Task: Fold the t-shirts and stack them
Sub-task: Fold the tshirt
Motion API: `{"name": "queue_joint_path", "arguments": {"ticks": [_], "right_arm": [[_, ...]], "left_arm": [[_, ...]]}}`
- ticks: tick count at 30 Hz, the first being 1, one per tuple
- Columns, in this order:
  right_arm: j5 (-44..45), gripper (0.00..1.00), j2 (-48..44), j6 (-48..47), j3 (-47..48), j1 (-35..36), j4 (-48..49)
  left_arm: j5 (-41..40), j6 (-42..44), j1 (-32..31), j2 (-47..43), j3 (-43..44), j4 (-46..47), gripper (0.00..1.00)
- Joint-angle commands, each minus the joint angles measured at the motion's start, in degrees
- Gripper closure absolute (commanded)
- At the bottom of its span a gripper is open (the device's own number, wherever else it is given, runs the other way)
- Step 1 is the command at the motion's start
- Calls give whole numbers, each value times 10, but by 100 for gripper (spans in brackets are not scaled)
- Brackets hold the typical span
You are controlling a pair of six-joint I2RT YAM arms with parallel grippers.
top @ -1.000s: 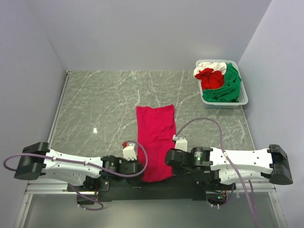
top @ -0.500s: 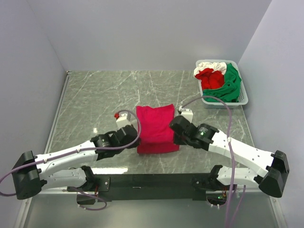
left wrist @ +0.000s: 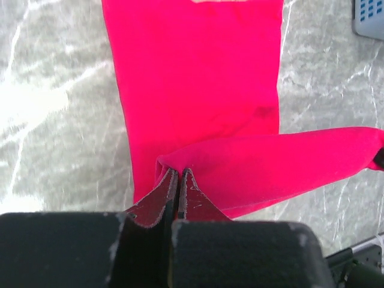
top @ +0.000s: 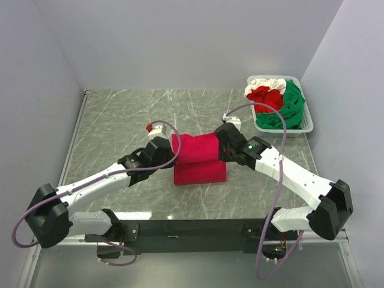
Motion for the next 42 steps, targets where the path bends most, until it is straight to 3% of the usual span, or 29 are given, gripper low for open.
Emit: {"name": "queue_joint_path", "arguments": {"ticks": [1, 14, 33, 34, 35, 37, 38, 39, 40, 42], "right_arm": [[5, 100, 20, -48, 40, -26, 28], [-16, 100, 151, -94, 105, -80, 73], [-44, 100, 289, -122, 196, -123, 77], [-45, 100, 303, -122, 202, -127, 77], [-46, 93, 310, -123, 217, -130, 74], [-37, 74, 321, -127, 234, -133, 66], [-33, 53, 322, -128, 242, -134, 62], [-29, 46, 321, -130, 257, -134, 52], [-19, 43, 315, -130, 264, -134, 47], [-18, 34, 304, -130, 266, -133, 43]], "left_arm": [[24, 43, 26, 18, 31, 41, 99], [67, 86, 105, 136, 82, 105, 99], [89, 110, 156, 277, 156, 140, 99], [74, 107, 160, 286, 171, 132, 96], [65, 102, 162, 290, 179, 126, 87], [42, 99, 163, 291, 207, 112, 55], [12, 99, 163, 287, 217, 96, 42], [0, 100, 163, 283, 224, 89, 16], [-10, 98, 161, 276, 230, 85, 1], [-47, 99, 153, 248, 228, 83, 1]]}}
